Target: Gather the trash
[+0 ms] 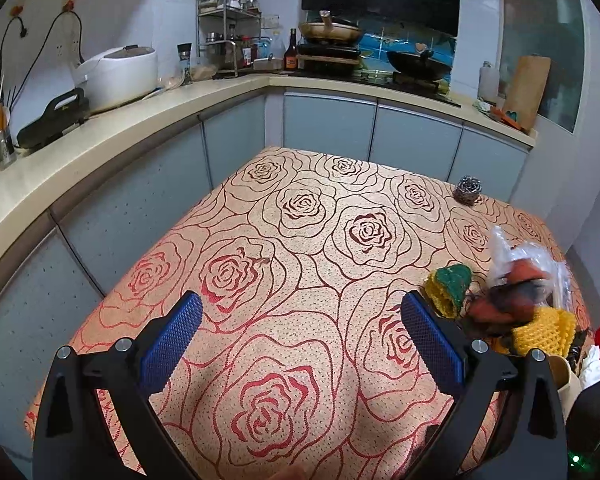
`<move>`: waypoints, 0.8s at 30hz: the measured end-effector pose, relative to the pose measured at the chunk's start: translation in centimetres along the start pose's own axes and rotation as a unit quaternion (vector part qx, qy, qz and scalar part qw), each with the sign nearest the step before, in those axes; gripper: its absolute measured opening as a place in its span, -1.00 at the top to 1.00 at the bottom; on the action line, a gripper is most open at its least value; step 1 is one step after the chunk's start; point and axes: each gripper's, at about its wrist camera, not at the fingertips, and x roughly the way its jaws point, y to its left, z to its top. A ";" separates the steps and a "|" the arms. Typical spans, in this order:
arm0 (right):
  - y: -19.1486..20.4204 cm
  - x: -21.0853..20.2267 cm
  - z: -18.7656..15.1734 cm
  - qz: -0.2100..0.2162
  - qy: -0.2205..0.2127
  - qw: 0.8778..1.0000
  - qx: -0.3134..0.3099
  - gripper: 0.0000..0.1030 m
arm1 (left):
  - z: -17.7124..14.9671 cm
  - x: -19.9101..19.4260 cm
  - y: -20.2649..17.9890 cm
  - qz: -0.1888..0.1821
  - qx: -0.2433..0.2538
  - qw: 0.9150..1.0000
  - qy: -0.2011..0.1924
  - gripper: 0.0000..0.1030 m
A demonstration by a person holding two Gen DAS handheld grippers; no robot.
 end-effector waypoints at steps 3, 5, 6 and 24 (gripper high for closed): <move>0.0 0.0 0.0 0.000 0.000 1.000 0.000 -0.88 | 0.0 -0.3 -0.2 -0.001 0.007 1.000 -0.002 -0.87; 0.0 0.0 0.0 0.000 0.000 1.000 0.000 -0.88 | -0.1 -0.4 -0.5 -0.001 0.013 1.000 -0.004 -0.87; 0.0 0.0 0.0 0.000 0.000 1.000 0.000 -0.88 | -0.1 -0.5 -0.5 -0.001 0.016 1.000 -0.005 -0.87; 0.0 0.0 0.0 0.000 0.000 1.000 0.000 -0.88 | -0.9 -2.1 -1.4 -0.014 0.058 0.998 -0.013 -0.87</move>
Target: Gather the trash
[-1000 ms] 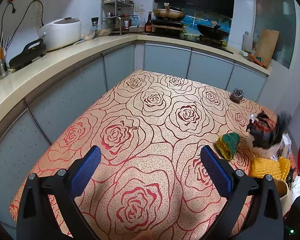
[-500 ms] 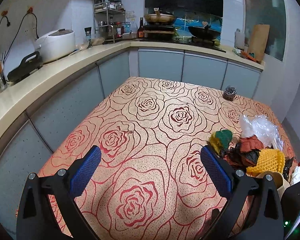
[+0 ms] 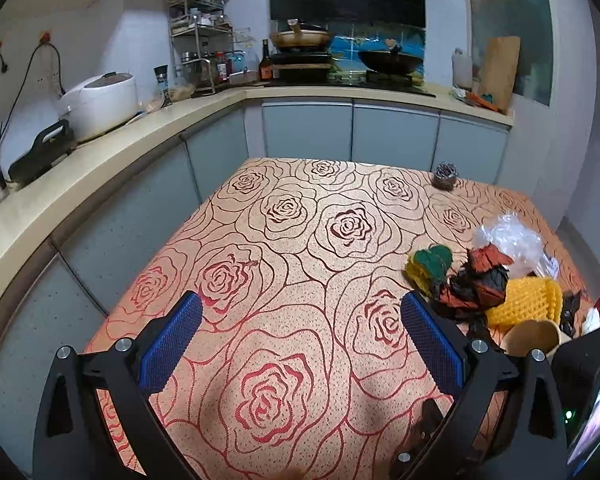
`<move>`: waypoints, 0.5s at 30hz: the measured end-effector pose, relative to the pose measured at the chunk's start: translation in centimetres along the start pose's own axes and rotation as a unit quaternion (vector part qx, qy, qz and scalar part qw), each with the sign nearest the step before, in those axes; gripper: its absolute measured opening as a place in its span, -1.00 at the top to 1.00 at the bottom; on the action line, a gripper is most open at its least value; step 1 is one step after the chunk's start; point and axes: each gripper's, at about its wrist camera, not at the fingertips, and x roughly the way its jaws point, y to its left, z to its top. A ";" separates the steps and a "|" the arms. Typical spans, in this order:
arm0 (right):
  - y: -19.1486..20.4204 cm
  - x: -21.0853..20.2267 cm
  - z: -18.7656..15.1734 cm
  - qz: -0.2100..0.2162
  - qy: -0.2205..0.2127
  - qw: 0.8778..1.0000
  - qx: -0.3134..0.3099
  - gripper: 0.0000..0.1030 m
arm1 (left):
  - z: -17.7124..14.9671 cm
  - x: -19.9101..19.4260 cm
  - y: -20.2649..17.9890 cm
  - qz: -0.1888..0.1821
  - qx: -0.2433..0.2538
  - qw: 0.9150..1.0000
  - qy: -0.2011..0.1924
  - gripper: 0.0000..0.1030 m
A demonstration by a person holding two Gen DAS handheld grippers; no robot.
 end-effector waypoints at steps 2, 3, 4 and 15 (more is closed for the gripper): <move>0.0 0.0 0.0 0.000 0.000 1.000 0.000 -0.88 | -0.1 -0.1 0.0 -0.003 0.000 1.000 0.001 -0.87; 0.0 0.0 0.0 0.000 0.000 1.000 0.000 -0.88 | -0.1 -0.2 0.0 -0.003 -0.001 1.000 0.001 -0.87; 0.0 0.0 0.0 0.000 0.000 1.000 0.000 -0.88 | -0.1 -0.2 0.0 -0.004 -0.002 1.000 0.002 -0.87; 0.0 0.0 0.0 0.000 0.000 1.000 0.000 -0.88 | -0.6 -0.2 0.3 -0.003 -0.004 1.000 0.011 -0.87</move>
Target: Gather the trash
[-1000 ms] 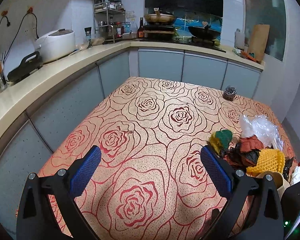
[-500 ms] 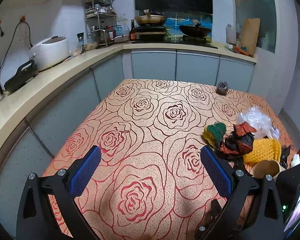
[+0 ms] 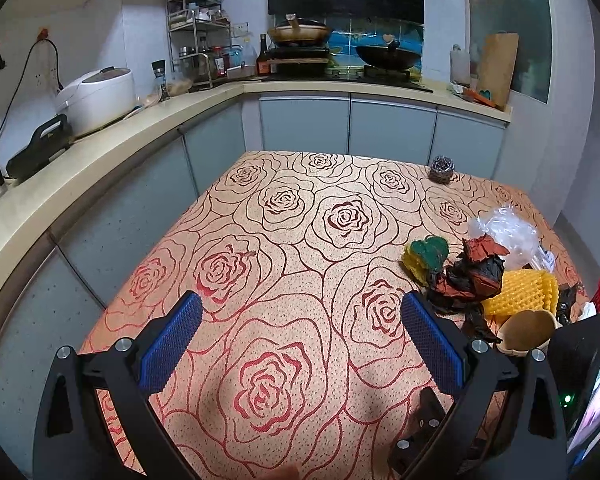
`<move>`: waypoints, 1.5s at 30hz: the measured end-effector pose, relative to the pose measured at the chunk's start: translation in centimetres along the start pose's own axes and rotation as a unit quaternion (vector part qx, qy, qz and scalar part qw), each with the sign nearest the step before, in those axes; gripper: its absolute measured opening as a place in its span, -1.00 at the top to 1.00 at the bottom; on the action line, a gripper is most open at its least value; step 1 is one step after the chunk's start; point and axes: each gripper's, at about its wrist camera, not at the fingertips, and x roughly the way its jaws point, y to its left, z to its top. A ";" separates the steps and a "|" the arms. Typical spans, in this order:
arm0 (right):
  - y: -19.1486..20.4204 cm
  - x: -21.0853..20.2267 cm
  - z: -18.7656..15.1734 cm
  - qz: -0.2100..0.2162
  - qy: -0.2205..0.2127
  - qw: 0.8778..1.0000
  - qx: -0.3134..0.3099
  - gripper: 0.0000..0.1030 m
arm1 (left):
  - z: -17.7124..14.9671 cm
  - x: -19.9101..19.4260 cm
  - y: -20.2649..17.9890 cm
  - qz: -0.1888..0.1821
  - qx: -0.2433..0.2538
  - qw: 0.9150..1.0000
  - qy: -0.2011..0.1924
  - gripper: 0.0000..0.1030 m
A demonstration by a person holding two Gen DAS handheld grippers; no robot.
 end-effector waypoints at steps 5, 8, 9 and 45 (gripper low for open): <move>0.0 0.0 0.0 0.000 0.000 1.000 0.000 -0.88 | -0.1 0.1 -0.1 0.000 0.001 1.000 0.002 -0.87; 0.0 0.0 0.0 0.000 0.000 1.000 0.000 -0.88 | -0.2 0.1 -0.1 0.001 0.001 1.000 0.002 -0.87; 0.0 0.0 0.0 0.000 0.000 1.000 0.000 -0.88 | -0.2 0.1 -0.1 0.001 0.001 1.000 0.002 -0.87; 0.0 0.0 0.0 0.000 0.000 1.000 0.000 -0.88 | -0.4 -0.6 -0.5 0.013 0.002 0.999 -0.030 -0.87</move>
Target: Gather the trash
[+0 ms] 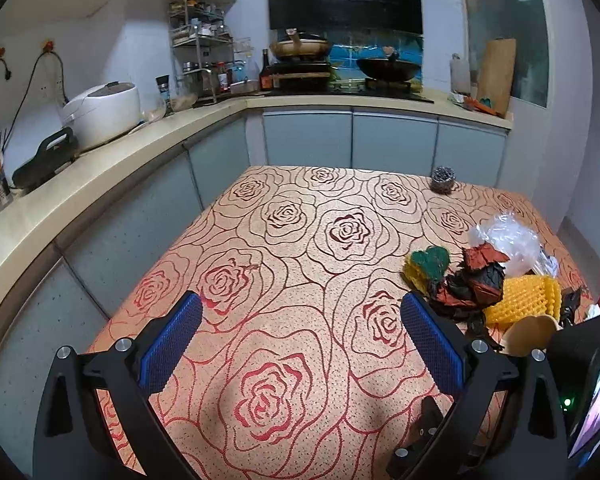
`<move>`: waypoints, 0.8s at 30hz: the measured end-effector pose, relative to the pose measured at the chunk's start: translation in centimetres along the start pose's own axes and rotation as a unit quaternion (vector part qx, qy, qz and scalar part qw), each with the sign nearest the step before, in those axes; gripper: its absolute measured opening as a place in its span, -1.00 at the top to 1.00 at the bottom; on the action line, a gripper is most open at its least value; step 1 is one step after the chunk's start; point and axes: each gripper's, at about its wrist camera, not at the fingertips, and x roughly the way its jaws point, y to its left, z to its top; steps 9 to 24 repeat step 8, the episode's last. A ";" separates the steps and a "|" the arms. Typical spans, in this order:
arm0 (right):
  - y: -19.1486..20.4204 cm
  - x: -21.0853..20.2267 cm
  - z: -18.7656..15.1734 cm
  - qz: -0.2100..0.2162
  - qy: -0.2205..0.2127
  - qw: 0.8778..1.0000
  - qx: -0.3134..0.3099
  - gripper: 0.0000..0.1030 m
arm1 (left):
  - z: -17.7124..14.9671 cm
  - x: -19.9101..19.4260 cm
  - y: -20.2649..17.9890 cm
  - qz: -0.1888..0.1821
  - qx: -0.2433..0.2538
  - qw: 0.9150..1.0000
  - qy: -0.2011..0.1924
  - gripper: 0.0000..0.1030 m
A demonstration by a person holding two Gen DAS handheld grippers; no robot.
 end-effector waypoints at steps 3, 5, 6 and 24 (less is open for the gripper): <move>0.0 0.0 0.0 0.000 0.000 1.000 0.000 -0.88 | 0.0 0.1 0.3 -0.004 -0.002 1.000 0.003 -0.87; 0.0 0.0 0.0 0.000 0.000 1.000 0.000 -0.88 | 0.0 0.3 0.4 -0.002 0.001 1.000 0.011 -0.87; 0.0 0.0 0.0 0.000 0.000 1.000 0.000 -0.88 | 0.0 0.3 0.3 0.005 0.002 1.000 0.014 -0.87; 0.0 0.0 0.0 0.000 0.000 1.000 0.000 -0.88 | -0.2 0.3 0.2 0.005 0.007 1.000 0.016 -0.87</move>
